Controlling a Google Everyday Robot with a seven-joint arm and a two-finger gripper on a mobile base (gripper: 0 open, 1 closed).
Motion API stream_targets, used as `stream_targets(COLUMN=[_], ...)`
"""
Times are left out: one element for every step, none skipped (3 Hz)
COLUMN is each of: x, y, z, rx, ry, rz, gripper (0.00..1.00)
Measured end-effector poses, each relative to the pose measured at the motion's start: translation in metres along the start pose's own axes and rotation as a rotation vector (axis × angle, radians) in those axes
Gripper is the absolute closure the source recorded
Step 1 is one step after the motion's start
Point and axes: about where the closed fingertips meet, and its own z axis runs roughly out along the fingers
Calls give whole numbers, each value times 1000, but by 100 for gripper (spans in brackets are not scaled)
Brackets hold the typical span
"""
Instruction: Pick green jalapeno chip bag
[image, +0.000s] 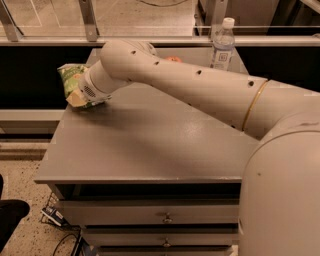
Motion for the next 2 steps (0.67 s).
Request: stream_targets(x=[0, 0], y=[0, 0], z=[0, 0], rx=[0, 0], ry=[0, 0], rz=[0, 0], gripper=[100, 100])
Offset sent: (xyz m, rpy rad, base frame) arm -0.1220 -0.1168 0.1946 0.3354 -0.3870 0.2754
